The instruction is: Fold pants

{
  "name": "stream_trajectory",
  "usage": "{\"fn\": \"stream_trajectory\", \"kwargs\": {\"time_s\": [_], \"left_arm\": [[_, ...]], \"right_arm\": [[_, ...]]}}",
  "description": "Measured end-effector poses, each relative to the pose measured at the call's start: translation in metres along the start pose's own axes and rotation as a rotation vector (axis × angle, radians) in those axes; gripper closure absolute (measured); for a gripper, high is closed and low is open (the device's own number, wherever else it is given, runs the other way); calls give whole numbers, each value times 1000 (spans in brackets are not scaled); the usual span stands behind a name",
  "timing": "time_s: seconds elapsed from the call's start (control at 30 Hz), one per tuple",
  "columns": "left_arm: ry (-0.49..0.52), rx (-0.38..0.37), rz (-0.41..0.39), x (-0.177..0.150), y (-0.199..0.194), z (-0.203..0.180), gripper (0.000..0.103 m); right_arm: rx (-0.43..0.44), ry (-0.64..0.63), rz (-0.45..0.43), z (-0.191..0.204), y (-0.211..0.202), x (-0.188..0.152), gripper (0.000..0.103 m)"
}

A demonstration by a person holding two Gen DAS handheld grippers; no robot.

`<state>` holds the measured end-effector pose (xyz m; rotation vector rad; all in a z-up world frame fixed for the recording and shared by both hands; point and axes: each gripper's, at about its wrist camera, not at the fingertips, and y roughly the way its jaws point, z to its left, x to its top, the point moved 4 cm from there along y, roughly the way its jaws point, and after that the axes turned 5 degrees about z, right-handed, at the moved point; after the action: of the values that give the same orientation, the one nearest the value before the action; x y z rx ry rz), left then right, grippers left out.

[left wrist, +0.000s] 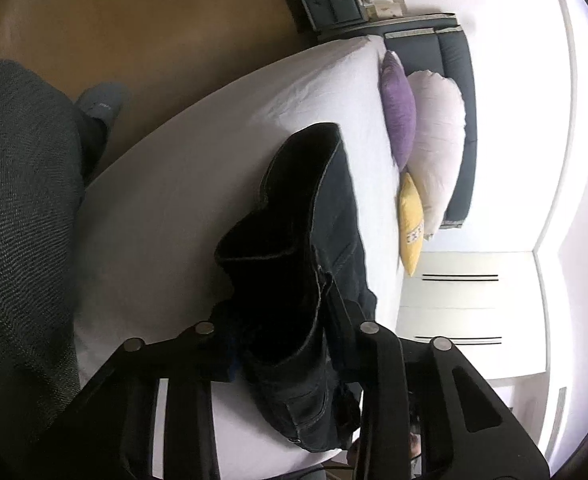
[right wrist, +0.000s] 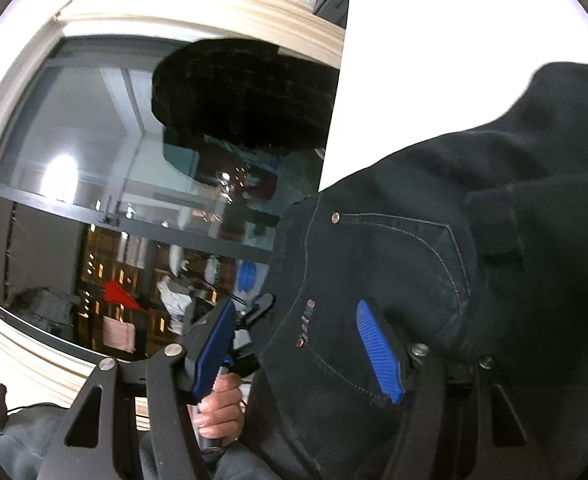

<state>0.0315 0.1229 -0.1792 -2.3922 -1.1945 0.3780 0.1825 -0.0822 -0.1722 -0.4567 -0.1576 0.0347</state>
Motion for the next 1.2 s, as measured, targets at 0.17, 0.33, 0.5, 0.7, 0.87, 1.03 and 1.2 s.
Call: {"fn": "stream_trajectory", "kwargs": {"time_s": [0.17,0.33,0.5,0.7,0.87,1.03,1.2], "left_arm": [[23,-12,0,0,-2,-2,78],[46,-4,-1,-2,-6,-4,80],[90,16,-8,-2,-7,-13,81],[143,32,-16,-3,-9,-29,82],[251,50,-31,-8,-11,-61,85],[429,87,-36,-26,-8,-118,87],[680,131,5,-72,21,-186,87]], "right_arm": [[-49,7,33,-3,12,10,36],[-211,43,82,-39,33,9,62],[-213,99,50,-37,16,10,55],[-151,106,-57,-36,-32,-1,36],[-198,134,-94,-74,-42,-18,67],[-145,160,-158,-60,-73,-18,29],[-109,162,-181,-54,-110,-22,28]]}}
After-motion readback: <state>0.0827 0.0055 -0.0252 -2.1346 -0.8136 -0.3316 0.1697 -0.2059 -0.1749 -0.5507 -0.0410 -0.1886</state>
